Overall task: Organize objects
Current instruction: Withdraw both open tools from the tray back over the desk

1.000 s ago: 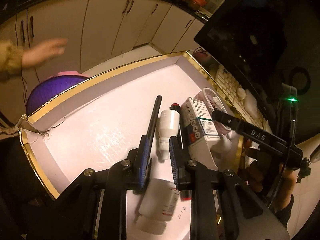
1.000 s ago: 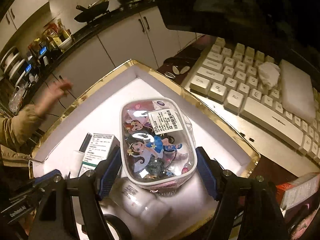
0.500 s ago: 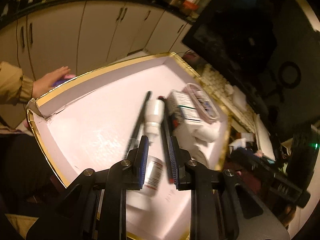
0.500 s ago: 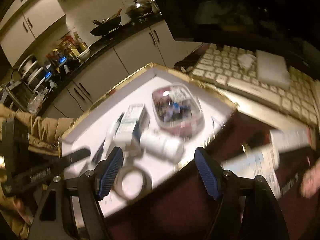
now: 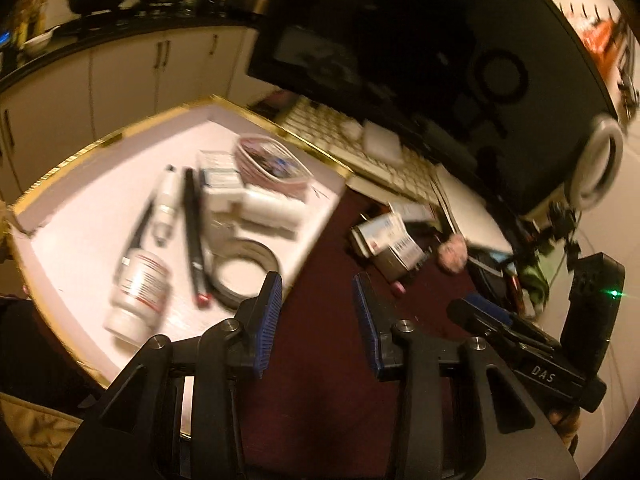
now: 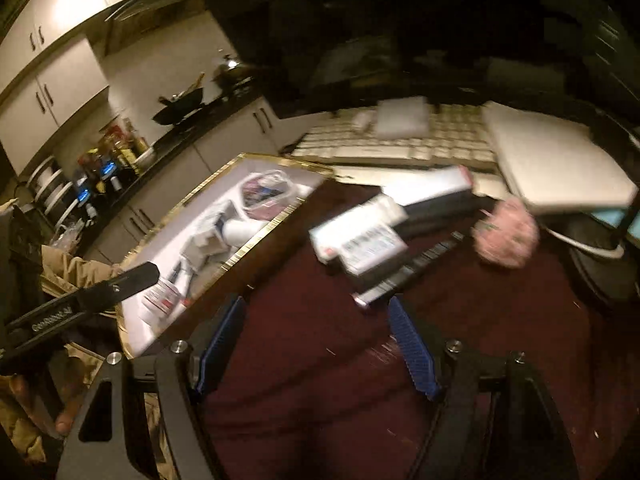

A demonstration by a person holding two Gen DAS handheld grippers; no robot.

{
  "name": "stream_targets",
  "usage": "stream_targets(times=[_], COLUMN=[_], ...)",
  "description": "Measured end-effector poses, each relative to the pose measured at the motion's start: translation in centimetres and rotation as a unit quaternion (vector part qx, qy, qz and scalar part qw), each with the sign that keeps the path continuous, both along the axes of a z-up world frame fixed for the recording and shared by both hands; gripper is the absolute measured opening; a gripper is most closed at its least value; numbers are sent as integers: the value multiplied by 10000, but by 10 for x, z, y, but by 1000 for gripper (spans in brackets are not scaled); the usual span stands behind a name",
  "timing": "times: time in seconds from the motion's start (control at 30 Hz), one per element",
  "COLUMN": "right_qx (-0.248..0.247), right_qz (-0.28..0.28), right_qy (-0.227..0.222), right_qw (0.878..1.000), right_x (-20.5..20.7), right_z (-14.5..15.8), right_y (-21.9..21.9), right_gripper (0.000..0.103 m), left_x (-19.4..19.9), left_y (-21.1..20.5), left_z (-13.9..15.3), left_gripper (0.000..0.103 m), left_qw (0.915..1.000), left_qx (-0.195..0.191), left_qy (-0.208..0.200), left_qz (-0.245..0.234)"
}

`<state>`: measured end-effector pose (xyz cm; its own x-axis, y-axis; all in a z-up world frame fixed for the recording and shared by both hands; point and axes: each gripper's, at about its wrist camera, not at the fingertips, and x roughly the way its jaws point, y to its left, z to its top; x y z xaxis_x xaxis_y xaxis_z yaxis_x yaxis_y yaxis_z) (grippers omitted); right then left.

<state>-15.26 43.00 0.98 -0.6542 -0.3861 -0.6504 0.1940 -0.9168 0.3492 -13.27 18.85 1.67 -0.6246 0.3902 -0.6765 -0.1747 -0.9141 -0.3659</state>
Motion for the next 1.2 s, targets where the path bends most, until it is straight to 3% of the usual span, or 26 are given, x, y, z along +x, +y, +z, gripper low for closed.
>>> stream_targets(times=[0.4, 0.6, 0.87, 1.2], right_qx=[-517, -320, -345, 175], right_qz=[-268, -606, -516, -983], right_qy=[-504, -713, -692, -863], right_qw=[9970, 9951, 9957, 9912], right_x=[-22, -51, -66, -84], right_z=[-23, -30, -26, -28], right_y=[31, 22, 4, -21], right_gripper=[74, 66, 66, 66], left_x=[1, -2, -10, -9], left_y=[28, 17, 0, -16], left_z=[-6, -12, -16, -21], left_gripper=[35, 35, 35, 35], left_qw=[9995, 9997, 9997, 9994], left_qx=[-172, -71, 87, 299], left_qy=[-73, -101, -116, -152], left_qz=[-259, -189, -172, -118])
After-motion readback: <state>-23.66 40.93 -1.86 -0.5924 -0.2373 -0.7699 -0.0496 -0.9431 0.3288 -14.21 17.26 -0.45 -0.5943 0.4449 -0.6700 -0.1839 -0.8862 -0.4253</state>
